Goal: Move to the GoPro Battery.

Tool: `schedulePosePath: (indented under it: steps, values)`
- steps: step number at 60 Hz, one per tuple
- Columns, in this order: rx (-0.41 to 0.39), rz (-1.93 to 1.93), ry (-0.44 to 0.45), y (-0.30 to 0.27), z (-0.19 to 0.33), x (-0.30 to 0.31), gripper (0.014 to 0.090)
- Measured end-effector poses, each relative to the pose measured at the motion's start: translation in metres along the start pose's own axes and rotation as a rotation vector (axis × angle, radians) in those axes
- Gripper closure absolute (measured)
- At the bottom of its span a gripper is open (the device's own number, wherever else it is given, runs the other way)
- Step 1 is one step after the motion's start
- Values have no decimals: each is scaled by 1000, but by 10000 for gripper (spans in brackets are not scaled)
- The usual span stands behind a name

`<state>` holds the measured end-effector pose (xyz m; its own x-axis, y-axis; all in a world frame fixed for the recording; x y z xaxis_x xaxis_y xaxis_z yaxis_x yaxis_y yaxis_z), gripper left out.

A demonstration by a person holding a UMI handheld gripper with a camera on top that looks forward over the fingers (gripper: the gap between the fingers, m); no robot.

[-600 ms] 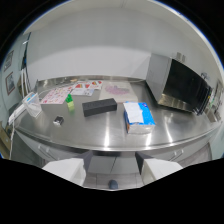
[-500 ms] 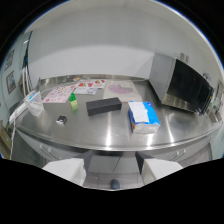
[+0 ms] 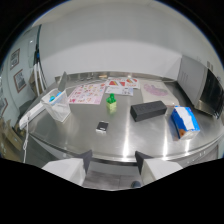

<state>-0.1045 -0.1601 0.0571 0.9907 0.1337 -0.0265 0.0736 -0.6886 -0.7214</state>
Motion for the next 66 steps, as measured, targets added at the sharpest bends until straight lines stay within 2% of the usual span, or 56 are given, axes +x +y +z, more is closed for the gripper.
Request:
schedulePosePath:
  steps: [21,28,56,66]
  values:
    - [-13,17,-2,-17,51,-47,208]
    - [-52,32,-3,-15,71,-56,208]
    - [-83,45,49,-27,124,-53,206]
    - [-58,55,56,-35,126,-53,206]
